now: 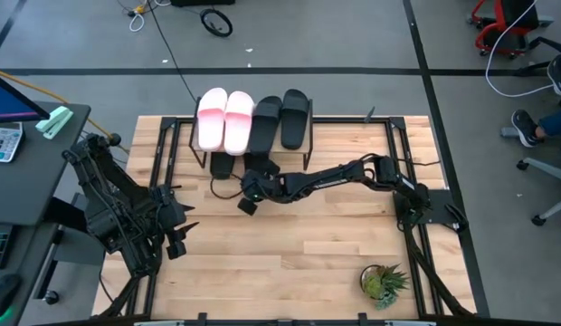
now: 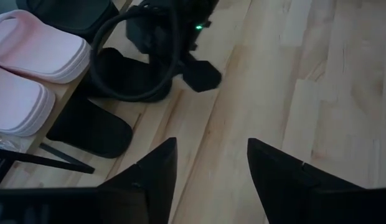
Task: Pick and place slides into the shelf
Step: Return to Home Position
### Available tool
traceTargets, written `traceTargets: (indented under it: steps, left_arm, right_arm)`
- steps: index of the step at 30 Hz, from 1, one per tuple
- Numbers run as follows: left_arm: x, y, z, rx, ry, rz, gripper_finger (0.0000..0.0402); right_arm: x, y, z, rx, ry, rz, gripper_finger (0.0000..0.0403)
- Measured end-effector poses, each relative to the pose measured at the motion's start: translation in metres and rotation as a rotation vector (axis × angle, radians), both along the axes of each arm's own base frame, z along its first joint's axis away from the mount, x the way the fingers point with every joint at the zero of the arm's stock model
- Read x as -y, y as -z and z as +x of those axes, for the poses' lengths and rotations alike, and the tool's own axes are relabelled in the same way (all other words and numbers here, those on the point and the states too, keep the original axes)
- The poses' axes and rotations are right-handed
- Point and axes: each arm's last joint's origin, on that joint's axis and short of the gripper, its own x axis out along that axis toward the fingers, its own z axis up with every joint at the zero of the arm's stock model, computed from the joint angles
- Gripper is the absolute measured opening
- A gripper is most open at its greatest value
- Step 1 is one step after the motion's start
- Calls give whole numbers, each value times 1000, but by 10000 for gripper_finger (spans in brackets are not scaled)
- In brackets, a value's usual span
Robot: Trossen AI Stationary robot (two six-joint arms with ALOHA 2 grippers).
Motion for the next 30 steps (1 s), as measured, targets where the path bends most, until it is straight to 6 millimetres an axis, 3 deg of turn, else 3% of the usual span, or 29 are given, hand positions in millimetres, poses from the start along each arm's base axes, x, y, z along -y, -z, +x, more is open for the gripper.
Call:
traceTargets:
  steps: [5, 7, 10, 16, 22, 27, 30]
  left_arm:
    - [0, 0, 0, 2, 0, -3, 193]
    - [1, 0, 0, -1, 6, 1, 193]
    - [1, 0, 0, -20, 45, 34, 196]
    - [-3, 0, -3, -48, 59, 70, 198]
    - [-44, -28, -28, 126, 51, 9, 191]
    - [-88, -41, -66, 276, 142, -168, 193]
    - [-96, -27, -74, 398, 247, -229, 197]
  right_arm:
    - [-33, -13, -4, 0, -138, 80, 59]
    - [-47, -29, -11, -17, -211, 82, 58]
    - [-66, -68, -30, -35, -323, 55, 57]
    - [-89, -156, -91, -19, -419, 42, 57]
    - [-100, -222, -149, 98, -460, 24, 57]
    - [-105, -246, -183, 129, -482, -32, 57]
    - [-110, -236, -193, 125, -503, -28, 57]
